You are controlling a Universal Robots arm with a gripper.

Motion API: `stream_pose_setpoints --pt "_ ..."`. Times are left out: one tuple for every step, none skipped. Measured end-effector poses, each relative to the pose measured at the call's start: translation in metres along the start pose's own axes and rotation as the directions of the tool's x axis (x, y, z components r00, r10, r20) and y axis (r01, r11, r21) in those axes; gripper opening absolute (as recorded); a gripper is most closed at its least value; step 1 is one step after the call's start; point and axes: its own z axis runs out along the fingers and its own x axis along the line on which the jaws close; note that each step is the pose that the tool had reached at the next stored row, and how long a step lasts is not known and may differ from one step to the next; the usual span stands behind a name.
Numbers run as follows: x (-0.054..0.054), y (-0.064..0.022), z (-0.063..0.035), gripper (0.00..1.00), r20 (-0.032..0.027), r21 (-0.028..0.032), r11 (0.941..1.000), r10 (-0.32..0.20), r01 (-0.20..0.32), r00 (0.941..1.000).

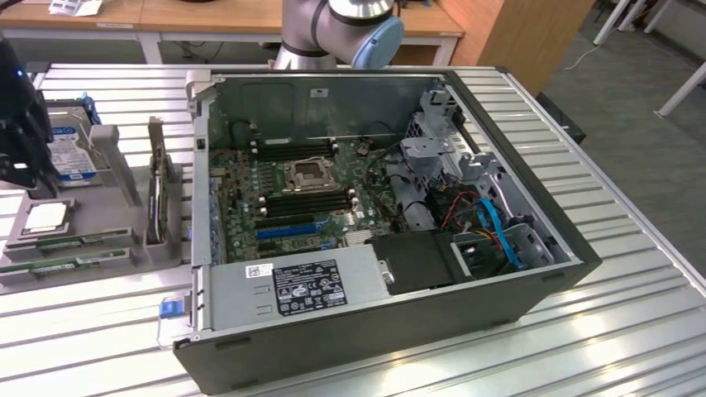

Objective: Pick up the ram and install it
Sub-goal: 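Pick up the ram and move it above insertion slot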

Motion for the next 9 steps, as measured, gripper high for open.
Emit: stream_pose_setpoints --pt "0.000 0.0000 0.0015 0.29 0.0001 0.0000 1.0000 0.000 0.000 1.0000" --pt "0.000 -0.0001 0.0031 0.29 0.0000 0.0001 1.0000 0.000 0.000 1.0000" --pt "0.000 -0.0001 0.0045 0.29 0.0000 0.0001 1.0000 0.000 0.000 1.0000" --pt "0.000 -0.0002 0.0057 0.29 0.0000 0.0000 1.0000 0.000 0.000 1.0000" --pt "0.000 -0.0002 0.0070 0.29 0.0001 0.0001 1.0000 0.000 0.000 1.0000" --pt "0.000 -0.0003 0.0083 0.29 0.0001 0.0001 1.0000 0.000 0.000 1.0000" --pt "0.000 -0.0003 0.0095 0.29 0.0001 0.0001 1.0000 0.000 0.000 1.0000" --pt "0.000 -0.0003 0.0107 0.29 0.0000 0.0000 1.0000 0.000 0.000 1.0000" --pt "0.000 -0.0004 0.0118 0.29 0.0000 0.0001 1.0000 0.000 0.000 1.0000"
